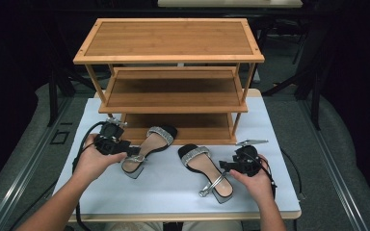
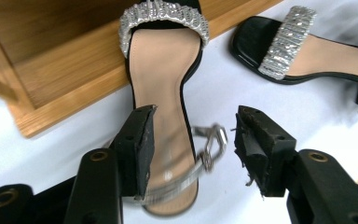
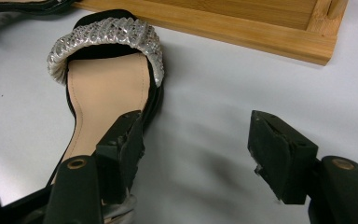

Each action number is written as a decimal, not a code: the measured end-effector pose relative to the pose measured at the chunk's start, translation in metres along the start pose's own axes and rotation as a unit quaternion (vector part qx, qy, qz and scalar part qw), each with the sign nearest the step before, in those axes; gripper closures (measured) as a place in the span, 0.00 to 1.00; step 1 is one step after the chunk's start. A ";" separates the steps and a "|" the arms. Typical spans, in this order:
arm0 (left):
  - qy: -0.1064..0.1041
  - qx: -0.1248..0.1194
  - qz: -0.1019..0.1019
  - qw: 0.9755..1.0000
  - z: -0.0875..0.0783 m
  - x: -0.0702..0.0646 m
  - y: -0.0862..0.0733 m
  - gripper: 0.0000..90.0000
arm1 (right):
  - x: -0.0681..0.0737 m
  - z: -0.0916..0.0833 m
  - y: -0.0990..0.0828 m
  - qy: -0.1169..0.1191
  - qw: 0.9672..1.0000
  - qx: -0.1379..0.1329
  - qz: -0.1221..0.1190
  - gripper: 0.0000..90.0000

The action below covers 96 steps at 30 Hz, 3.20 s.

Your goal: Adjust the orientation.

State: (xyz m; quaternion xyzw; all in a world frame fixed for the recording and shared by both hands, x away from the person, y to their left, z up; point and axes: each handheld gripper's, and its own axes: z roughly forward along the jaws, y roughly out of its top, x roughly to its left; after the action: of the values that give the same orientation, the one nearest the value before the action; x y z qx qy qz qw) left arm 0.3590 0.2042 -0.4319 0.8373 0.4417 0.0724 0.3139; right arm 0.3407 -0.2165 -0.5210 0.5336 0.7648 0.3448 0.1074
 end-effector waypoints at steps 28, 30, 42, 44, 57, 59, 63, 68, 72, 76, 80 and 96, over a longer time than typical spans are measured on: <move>0.012 0.028 -0.024 0.999 0.024 0.014 -0.085 1.00 | 0.001 0.002 -0.001 0.000 1.000 0.005 -0.002 0.39; 0.010 0.032 -0.021 0.999 0.027 0.013 -0.086 1.00 | 0.001 0.002 -0.001 -0.001 1.000 0.005 -0.002 0.39; -0.011 0.036 -0.015 0.999 0.029 0.007 -0.083 1.00 | 0.001 0.003 -0.001 -0.001 1.000 0.007 -0.002 0.39; -0.017 0.031 -0.013 0.999 0.029 0.002 -0.081 1.00 | 0.001 0.004 -0.001 0.000 1.000 0.007 -0.002 0.39; -0.042 0.017 0.030 0.999 0.045 -0.029 -0.053 1.00 | 0.001 0.003 -0.001 0.003 1.000 0.006 -0.001 0.39; -0.032 0.010 0.041 0.999 0.048 -0.032 -0.047 1.00 | 0.001 0.003 -0.001 0.001 1.000 0.004 -0.001 0.39; -0.023 -0.007 0.039 0.999 0.054 -0.033 -0.034 1.00 | 0.000 0.003 -0.001 0.002 1.000 0.003 -0.002 0.39; -0.021 -0.002 0.033 0.999 0.069 -0.031 -0.020 1.00 | -0.001 0.003 -0.001 0.001 1.000 0.003 -0.001 0.39; -0.028 -0.009 0.019 0.999 0.076 -0.026 -0.010 1.00 | -0.002 0.003 -0.001 0.001 1.000 -0.002 0.000 0.39; -0.020 -0.011 0.015 1.000 0.082 -0.021 0.000 1.00 | -0.002 0.003 -0.001 0.002 1.000 0.002 -0.001 0.39; -0.012 -0.014 0.008 1.000 0.087 -0.016 0.009 1.00 | -0.001 0.003 -0.001 0.000 1.000 0.002 -0.001 0.39; -0.009 -0.004 0.002 1.000 0.106 -0.012 0.022 1.00 | -0.002 0.002 -0.001 0.002 1.000 0.001 0.001 0.39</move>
State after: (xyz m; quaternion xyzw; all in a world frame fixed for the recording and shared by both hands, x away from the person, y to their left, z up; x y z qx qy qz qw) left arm 0.4091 0.1369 -0.5010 0.8377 0.4370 0.0674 0.3205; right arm 0.3420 -0.2181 -0.5234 0.5334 0.7649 0.3455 0.1049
